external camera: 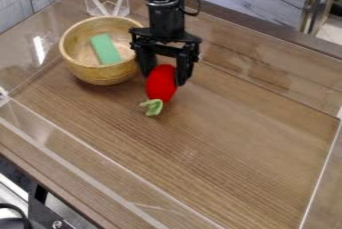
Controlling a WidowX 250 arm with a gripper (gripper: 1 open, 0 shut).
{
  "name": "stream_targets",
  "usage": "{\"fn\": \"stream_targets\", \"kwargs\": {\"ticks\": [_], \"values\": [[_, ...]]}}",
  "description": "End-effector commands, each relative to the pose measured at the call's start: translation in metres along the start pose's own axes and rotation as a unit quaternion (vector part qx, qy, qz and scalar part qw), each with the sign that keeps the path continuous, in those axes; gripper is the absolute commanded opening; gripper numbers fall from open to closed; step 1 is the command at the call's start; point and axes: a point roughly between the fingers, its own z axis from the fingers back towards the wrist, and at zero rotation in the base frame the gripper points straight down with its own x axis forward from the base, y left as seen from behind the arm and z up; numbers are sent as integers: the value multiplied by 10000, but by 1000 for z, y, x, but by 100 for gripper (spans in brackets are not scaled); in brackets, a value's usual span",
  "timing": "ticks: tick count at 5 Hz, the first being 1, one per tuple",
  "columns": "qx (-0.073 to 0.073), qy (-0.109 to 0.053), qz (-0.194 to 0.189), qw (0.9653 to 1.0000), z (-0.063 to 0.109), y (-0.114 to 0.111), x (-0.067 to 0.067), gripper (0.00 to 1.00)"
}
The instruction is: Move the red fruit to the left
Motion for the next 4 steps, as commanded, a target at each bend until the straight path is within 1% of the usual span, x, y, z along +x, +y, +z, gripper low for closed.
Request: {"fn": "stream_targets", "kwargs": {"ticks": [1, 2, 3, 4], "values": [[2, -436, -154, 9989, 26, -2, 13, 100], [-50, -493, 158, 9986, 27, 0, 17, 100], [-77, -531, 485, 9974, 28, 2, 20, 100], [-57, -520, 445, 9976, 20, 13, 13, 100]]}}
